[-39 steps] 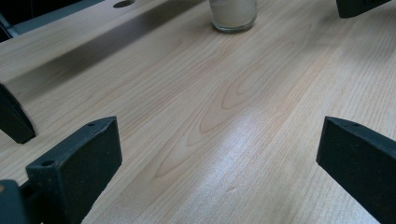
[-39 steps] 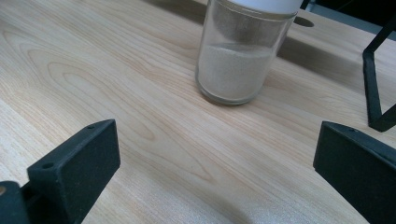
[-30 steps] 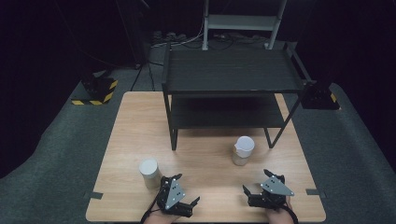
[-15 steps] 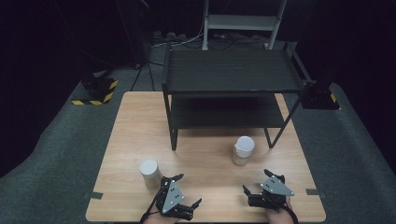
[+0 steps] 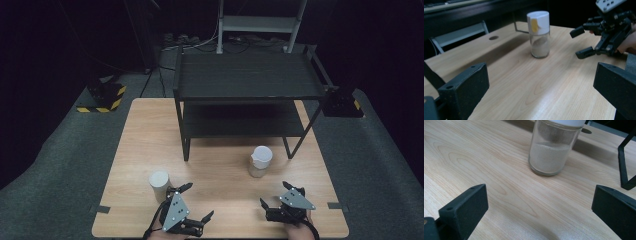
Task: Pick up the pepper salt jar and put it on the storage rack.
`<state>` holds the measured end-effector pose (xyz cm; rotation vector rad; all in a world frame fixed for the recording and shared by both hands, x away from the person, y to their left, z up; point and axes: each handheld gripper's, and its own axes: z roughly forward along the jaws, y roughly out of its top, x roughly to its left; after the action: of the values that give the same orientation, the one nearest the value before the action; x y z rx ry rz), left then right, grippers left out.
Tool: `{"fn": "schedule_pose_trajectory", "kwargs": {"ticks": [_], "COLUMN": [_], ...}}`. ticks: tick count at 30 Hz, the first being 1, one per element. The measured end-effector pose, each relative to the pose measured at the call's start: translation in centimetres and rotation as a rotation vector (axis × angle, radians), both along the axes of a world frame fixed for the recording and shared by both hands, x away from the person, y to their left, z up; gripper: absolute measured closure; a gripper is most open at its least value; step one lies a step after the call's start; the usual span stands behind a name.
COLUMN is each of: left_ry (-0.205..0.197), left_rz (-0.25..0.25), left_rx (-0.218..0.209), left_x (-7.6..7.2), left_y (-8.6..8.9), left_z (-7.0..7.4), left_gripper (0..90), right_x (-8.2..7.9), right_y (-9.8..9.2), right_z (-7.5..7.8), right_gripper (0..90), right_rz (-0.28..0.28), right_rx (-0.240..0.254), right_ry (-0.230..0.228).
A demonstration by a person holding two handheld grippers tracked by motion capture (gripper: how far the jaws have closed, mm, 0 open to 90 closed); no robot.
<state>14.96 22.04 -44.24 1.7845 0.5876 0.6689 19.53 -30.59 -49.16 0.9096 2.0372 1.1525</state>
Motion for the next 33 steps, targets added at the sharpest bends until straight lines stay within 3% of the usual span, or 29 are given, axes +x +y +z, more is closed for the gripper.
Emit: {"fn": "schedule_pose_trajectory", "kwargs": {"ticks": [5, 19, 33], "left_ry": [-0.02, -0.057, -0.042], "left_rz": [0.016, 0.136, 0.226], "left_rx": [-0.011, -0.034, -0.04], "left_x": [-0.5, -1.6, -1.7], "left_y": [0.8, 3.6, 5.7], "left_z": [0.8, 1.4, 0.5], "left_gripper": [0.4, 0.4, 0.4], "right_x": [0.0, 0.0, 0.0], "right_y": [0.0, -0.2, -0.3], "right_z": [0.0, -0.1, -0.1], "right_gripper": [0.0, 0.0, 0.0], "right_rz": [0.001, 0.0, 0.003], "right_rx": [0.0, 0.012, 0.016], "right_ry": [-0.001, 0.0, 0.001]}}
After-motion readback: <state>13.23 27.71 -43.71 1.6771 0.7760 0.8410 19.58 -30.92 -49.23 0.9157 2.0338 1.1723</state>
